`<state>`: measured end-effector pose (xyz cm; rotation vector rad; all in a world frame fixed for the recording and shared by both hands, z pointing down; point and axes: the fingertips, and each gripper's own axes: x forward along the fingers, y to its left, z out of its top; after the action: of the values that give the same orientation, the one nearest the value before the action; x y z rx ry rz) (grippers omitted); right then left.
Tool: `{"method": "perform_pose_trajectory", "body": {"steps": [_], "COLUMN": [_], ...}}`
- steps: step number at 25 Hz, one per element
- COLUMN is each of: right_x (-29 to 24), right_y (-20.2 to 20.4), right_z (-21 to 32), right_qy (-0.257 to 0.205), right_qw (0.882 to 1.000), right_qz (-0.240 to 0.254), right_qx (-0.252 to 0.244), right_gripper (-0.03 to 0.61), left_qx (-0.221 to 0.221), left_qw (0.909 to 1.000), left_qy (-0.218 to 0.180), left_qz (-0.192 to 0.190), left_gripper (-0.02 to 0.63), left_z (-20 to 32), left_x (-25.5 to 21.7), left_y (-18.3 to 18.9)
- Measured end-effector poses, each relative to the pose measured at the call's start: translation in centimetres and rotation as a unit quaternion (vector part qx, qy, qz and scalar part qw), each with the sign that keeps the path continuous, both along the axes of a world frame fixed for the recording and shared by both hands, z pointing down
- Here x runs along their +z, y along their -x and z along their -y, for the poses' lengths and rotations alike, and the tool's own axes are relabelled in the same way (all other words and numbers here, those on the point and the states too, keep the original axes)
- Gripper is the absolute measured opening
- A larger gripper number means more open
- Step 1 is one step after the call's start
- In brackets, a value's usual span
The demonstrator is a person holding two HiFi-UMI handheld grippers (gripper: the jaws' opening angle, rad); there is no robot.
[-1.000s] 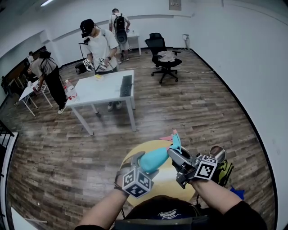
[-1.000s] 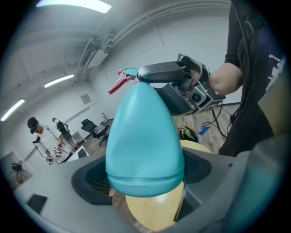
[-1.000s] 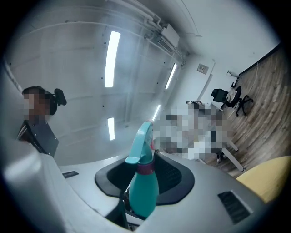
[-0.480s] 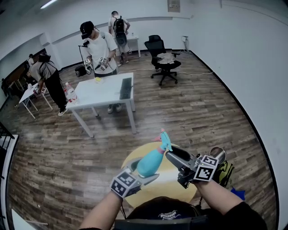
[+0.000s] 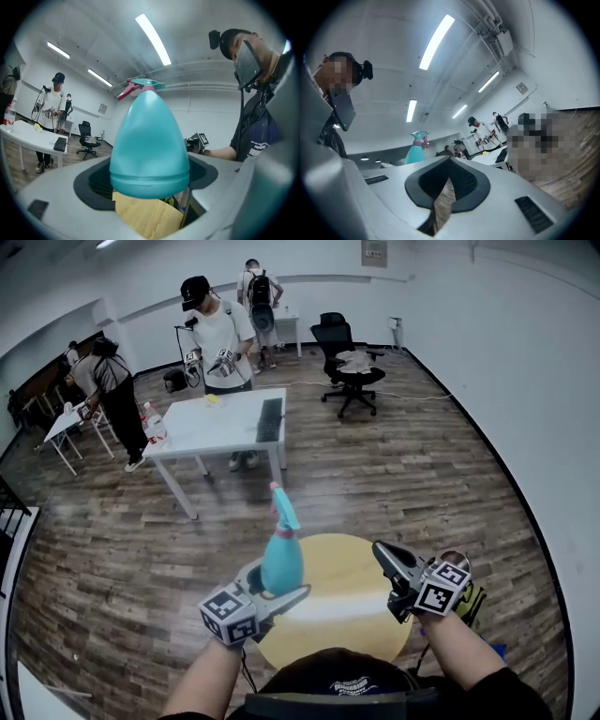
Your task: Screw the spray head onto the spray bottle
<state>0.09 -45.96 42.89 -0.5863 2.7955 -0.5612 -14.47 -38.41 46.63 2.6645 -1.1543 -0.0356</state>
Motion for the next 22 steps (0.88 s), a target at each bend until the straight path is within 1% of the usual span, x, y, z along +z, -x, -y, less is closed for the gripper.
{"method": "perform_pose_trajectory", "body": {"steps": [5, 9, 12, 17, 22], "right_x": [1.1, 2.1, 2.3, 2.1, 1.8], "right_y": [-0.7, -0.9, -1.0, -1.1, -1.0], "right_z": [0.8, 1.5, 2.7, 3.2, 3.2], "right_qy": [-0.017, -0.004, 0.012, 0.02, 0.02], "right_qw": [0.999, 0.999, 0.999, 0.999, 0.999], "right_qz": [-0.029, -0.034, -0.02, -0.002, 0.001], "right_qx": [0.018, 0.023, 0.027, 0.029, 0.026], "right_gripper": [0.015, 0.015, 0.015, 0.014, 0.015], "left_qx": [-0.018, -0.036, -0.04, -0.037, -0.03], "left_qw": [0.9991, 0.998, 0.9974, 0.9977, 0.9985], "left_qy": [-0.008, -0.016, -0.016, -0.014, -0.018], "left_qz": [-0.038, -0.05, -0.057, -0.055, -0.043], "left_gripper": [0.449, 0.449, 0.449, 0.449, 0.451], "left_z": [-0.6, -0.7, 0.0, 0.1, 0.0], "left_x": [-0.3, -0.2, -0.4, -0.4, -0.4], "left_y": [1.9, 3.3, 3.8, 3.4, 2.8]}}
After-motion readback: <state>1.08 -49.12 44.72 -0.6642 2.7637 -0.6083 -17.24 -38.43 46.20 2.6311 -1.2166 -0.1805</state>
